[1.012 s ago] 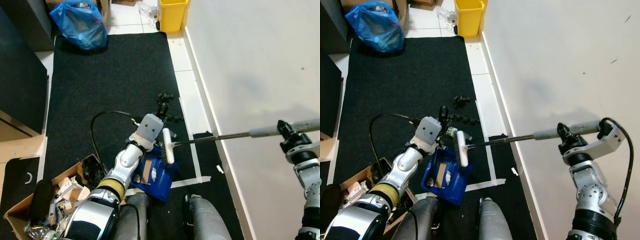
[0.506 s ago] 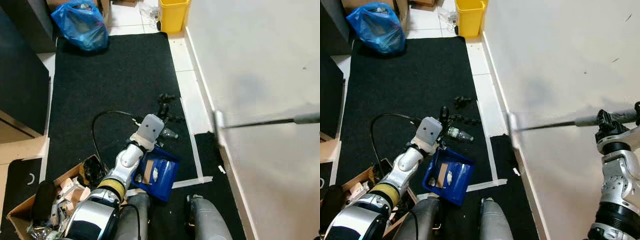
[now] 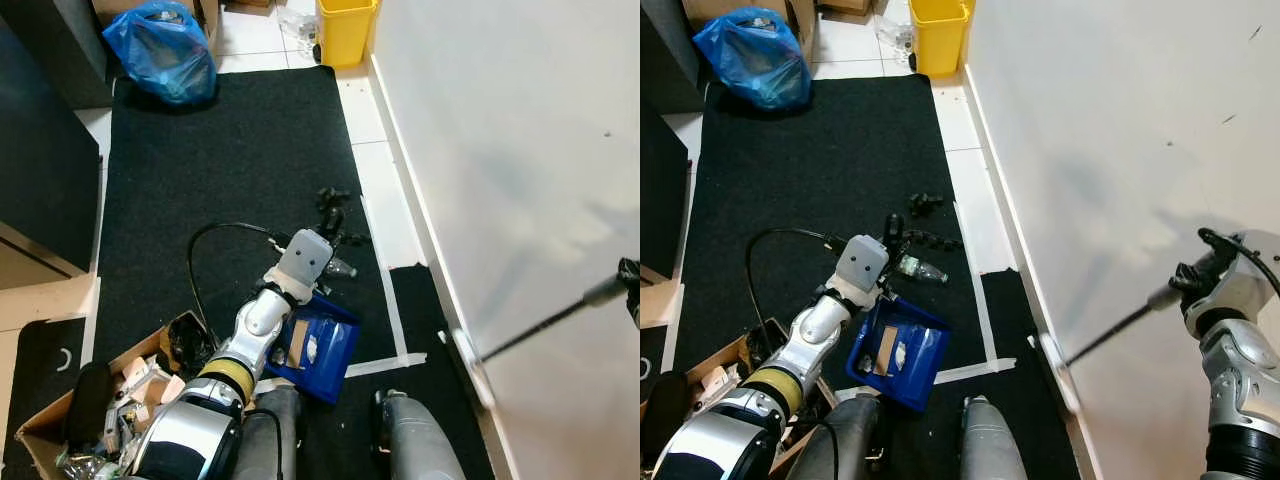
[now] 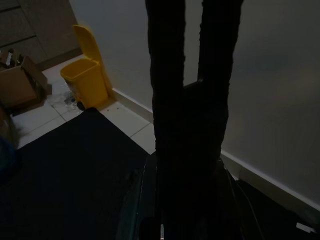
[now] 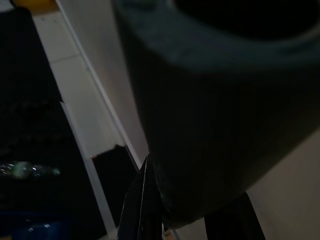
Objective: Sweep floor
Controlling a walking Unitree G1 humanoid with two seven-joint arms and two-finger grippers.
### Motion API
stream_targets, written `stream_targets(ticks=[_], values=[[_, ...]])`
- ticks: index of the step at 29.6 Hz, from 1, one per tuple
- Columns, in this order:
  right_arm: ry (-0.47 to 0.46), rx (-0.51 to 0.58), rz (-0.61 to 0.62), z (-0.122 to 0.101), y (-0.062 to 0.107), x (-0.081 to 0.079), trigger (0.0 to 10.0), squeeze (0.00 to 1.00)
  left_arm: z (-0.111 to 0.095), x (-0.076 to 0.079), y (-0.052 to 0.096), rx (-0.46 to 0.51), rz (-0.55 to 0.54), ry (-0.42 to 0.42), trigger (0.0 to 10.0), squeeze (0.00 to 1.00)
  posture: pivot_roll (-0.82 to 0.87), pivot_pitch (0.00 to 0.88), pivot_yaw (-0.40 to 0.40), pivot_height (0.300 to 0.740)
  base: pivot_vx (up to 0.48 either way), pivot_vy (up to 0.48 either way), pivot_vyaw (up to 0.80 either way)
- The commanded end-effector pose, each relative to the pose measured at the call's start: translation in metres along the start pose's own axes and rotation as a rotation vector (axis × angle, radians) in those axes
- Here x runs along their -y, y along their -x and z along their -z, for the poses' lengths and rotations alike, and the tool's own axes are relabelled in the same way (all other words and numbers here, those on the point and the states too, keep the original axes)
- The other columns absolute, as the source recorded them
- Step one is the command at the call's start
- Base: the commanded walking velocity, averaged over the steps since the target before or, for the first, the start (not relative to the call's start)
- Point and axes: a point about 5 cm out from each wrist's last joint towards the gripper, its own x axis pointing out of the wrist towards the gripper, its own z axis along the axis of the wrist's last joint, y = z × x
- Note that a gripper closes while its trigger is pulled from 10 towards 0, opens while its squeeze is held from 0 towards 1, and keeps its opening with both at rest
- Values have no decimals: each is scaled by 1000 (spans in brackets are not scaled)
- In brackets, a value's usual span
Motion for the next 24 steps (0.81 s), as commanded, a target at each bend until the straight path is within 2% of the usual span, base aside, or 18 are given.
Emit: stream_targets(ticks=[1,5,6,7,8,9,10,11,12,13,17,22,23,24], values=[[46,-25,38,0,4,11,10000,0,2,14,0,-4,40,14,10000,0,-62,154,-71,740,0,0,0],[48,-57,42,10,7,10,10000,0,2,15,0,-2,42,16,10000,0,-67,157,-72,740,0,0,0],[26,-62,36,17,7,8,10000,0,1,15,-1,-2,42,17,10000,0,-71,156,-75,740,0,0,0],[-39,-54,10,28,6,0,10000,0,1,16,-1,-1,43,18,10000,0,-70,157,-76,740,0,0,0],[-39,-54,10,28,6,0,10000,0,1,16,-1,-1,43,18,10000,0,-70,157,-76,740,0,0,0],[-77,-42,-6,32,6,-5,10000,0,1,17,-1,-1,43,19,10000,0,-69,157,-77,740,0,0,0],[-124,-60,-12,42,7,-12,10000,0,1,17,-1,-1,42,20,10000,0,-68,157,-78,740,0,0,0],[-124,-60,-12,42,7,-12,10000,0,1,17,-1,-1,42,20,10000,0,-68,157,-78,740,0,0,0],[-193,-96,-17,57,8,-20,10000,0,1,17,-1,-1,41,21,10000,0,-64,157,-80,740,0,0,0],[-223,-115,-19,63,8,-24,10000,0,2,17,0,-1,40,21,10000,0,-64,157,-80,740,0,0,0],[-278,-145,-36,72,11,-33,10000,0,2,16,1,-3,36,21,10000,0,-63,160,-80,740,0,0,0],[-482,-133,-64,73,9,-47,10000,0,2,15,1,-4,35,20,10000,0,-64,164,-81,740,0,0,0],[-482,-133,-64,73,9,-47,10000,0,2,15,1,-4,35,20,10000,0,-64,164,-81,740,0,0,0],[-520,-126,-78,71,8,-50,10000,0,2,15,1,-3,34,20,10000,0,-64,166,-80,740,0,0,0]])
